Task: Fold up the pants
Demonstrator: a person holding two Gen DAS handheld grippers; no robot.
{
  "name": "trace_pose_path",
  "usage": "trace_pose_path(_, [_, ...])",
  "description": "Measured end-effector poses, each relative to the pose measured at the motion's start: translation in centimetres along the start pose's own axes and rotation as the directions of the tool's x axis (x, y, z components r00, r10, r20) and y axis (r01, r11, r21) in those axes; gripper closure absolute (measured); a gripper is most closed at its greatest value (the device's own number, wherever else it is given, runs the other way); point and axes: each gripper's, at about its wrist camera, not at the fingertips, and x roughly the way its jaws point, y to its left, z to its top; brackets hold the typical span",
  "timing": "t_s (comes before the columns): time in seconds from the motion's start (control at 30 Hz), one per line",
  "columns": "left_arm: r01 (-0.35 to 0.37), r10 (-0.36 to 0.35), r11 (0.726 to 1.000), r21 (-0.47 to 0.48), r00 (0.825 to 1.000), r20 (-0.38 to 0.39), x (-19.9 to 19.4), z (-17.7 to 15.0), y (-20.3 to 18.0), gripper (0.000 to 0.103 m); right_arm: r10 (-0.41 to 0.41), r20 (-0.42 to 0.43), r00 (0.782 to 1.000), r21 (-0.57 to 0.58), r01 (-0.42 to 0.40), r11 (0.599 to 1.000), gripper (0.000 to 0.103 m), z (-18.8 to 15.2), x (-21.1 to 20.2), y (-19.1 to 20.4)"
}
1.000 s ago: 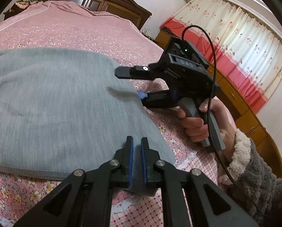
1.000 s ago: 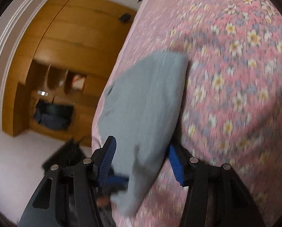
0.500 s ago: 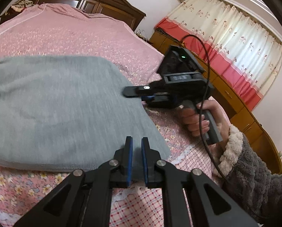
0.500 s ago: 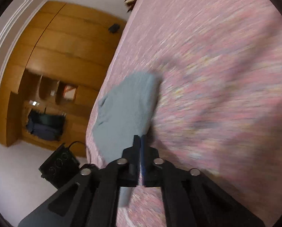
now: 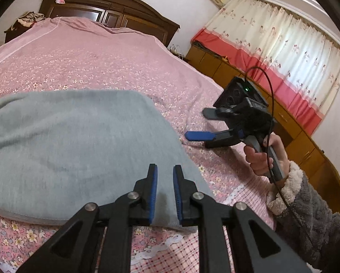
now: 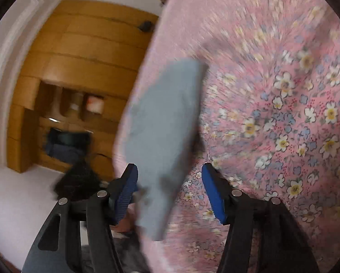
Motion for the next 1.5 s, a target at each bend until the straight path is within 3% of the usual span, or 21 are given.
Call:
trace_pose_path(0.13, [0.007,-0.006,0.999,0.047,1.0,-0.024,1.1,-0.1,-1.4,0.09,-0.027,0.041,0.999,-0.004,0.027,1.0,0.048,0.1,0.8,0.9])
trace_pose_path(0.27, [0.014,-0.009,0.995,0.098,0.999,-0.046,2.2,-0.4,-2.7,0.09,0.015,0.117,0.993,0.04,-0.02,0.999,0.048,1.4,2.1,1.1])
trace_pose_path(0.43, [0.009,-0.003,0.995,0.1,0.999,-0.053,2.8,-1.1,-3.8,0.09,0.01,-0.026,1.0,-0.059,-0.012,0.998,0.048,1.5,5.8,3.4])
trace_pose_path(0.5, [0.01,-0.006,0.997,0.076,0.999,-0.051,2.7,-1.6,-3.8,0.09,0.044,-0.052,0.998,-0.062,-0.047,0.997,0.048,0.7,6.6,3.7])
trace_pose_path(0.53, [0.01,-0.007,0.998,0.062,0.999,-0.046,2.7,-1.8,-3.9,0.09,0.03,-0.042,0.999,-0.066,-0.033,0.997,0.052,0.5,6.8,3.7])
trace_pose_path(0.6, [0.022,-0.021,0.999,0.041,0.999,-0.044,2.6,-2.2,-3.5,0.09,-0.016,-0.026,1.0,-0.058,0.015,0.998,0.085,0.5,7.5,3.4])
trace_pose_path(0.73, [0.018,-0.016,0.999,0.04,0.998,-0.059,3.3,-2.2,-2.8,0.09,0.008,-0.055,0.998,-0.038,-0.01,0.999,0.091,1.2,7.6,3.4])
trace_pose_path(0.93, [0.024,-0.022,0.999,0.038,0.999,-0.043,2.5,-1.9,-2.8,0.09,-0.061,-0.023,0.998,-0.076,0.059,0.995,0.093,1.1,6.0,4.3])
trace_pose_path(1.07, [0.023,-0.021,0.999,0.034,0.999,-0.045,2.0,-1.9,-2.0,0.088,-0.055,-0.024,0.998,-0.075,0.054,0.996,0.093,1.1,3.6,3.4])
trace_pose_path(1.4, [0.02,-0.019,0.999,0.041,1.0,-0.02,1.1,-1.5,-1.8,0.088,-0.063,0.074,0.995,-0.054,0.067,0.996,0.093,-0.9,-4.8,-0.6])
trace_pose_path(1.5, [0.021,-0.019,0.998,0.052,0.999,-0.026,1.0,-1.6,-1.5,0.088,-0.037,0.085,0.996,-0.058,0.042,0.997,0.093,-2.2,-5.2,-0.9])
